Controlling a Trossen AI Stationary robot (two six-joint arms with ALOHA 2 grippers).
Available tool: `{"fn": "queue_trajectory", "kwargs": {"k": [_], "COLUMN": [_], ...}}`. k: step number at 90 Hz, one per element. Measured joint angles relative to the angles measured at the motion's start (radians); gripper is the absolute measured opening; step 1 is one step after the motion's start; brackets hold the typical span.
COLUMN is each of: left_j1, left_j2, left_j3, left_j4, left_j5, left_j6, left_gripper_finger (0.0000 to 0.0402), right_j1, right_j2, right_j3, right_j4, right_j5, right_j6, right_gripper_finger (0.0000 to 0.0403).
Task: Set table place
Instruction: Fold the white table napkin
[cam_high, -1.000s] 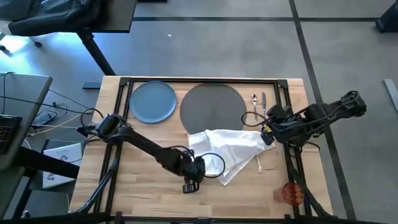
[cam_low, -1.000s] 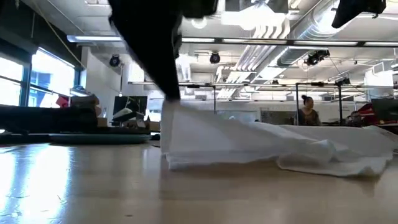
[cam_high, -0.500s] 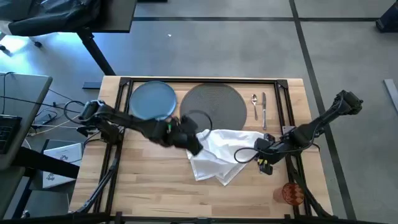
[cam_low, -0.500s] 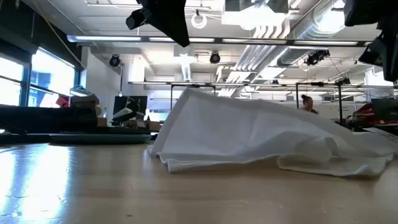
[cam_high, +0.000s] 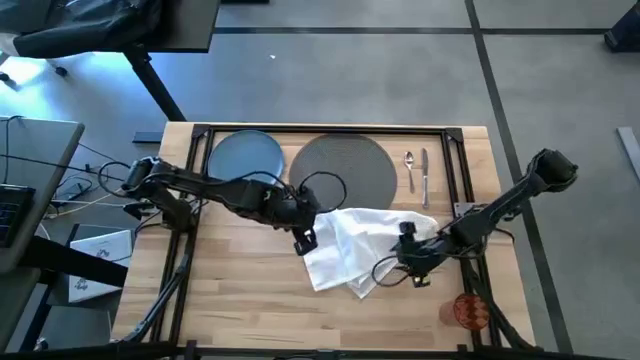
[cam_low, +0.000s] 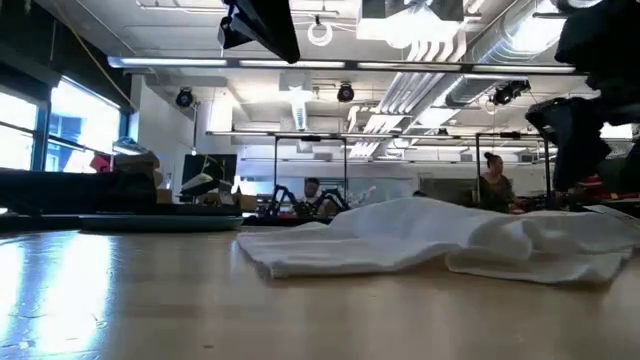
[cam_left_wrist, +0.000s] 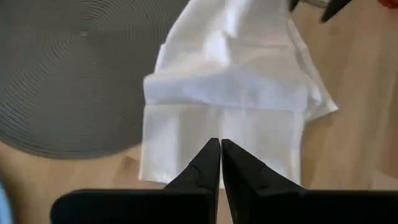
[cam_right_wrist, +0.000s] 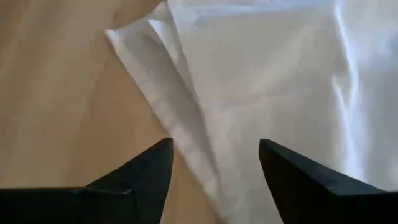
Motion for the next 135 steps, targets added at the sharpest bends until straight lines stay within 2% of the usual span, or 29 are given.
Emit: {"fn": "queue_trajectory", "kwargs": {"k": [7,17,38,50,60,70,86,98,107,121,135], "left_j1": [-0.013,-0.034,-0.079,-0.099,-0.113,-0.124,-0.135,-0.143,-0.144,-0.155,-0.174], "left_j2": [0.0,0.0,0.0,0.0,0.0,0.0,0.0,0.0,0.0,0.0,0.0], "left_j3": [0.0,0.0,0.0,0.0,0.0,0.0,0.0,0.0,0.0,0.0,0.0], "left_j4": [0.0,0.0,0.0,0.0,0.0,-0.001,-0.002,-0.002,-0.002,-0.002,-0.003], "left_j5": [0.012,0.038,0.057,0.055,0.052,0.047,0.004,-0.016,-0.02,-0.021,-0.014], "left_j6": [-0.032,-0.045,-0.044,-0.045,-0.044,-0.036,-0.035,-0.039,-0.043,-0.071,-0.096], "left_gripper_finger": [0.0,0.0,0.0,0.0,0.0,0.0,0.0,0.0,0.0,0.0,0.0], "right_j1": [-0.011,-0.027,-0.038,-0.058,-0.086,-0.108,-0.126,-0.084,-0.081,-0.082,-0.075], "right_j2": [0.082,0.173,0.224,0.199,0.176,0.159,0.154,0.154,0.154,0.156,0.207], "right_j3": [0.0,0.0,0.041,0.149,0.249,0.309,0.295,0.223,0.196,0.148,0.122], "right_j4": [0.046,0.091,0.103,-0.032,-0.165,-0.217,-0.23,-0.147,-0.12,-0.041,0.052], "right_j5": [0.03,0.017,-0.01,-0.009,-0.018,-0.045,-0.22,-0.322,-0.293,-0.141,-0.128], "right_j6": [-0.03,-0.033,-0.034,0.021,0.082,0.107,0.12,-0.048,-0.1,-0.123,-0.255], "right_gripper_finger": [0.0192,0.016,0.0081,0.0012,0.0002,0.0,0.0,0.0017,0.0057,0.0141,0.02]}}
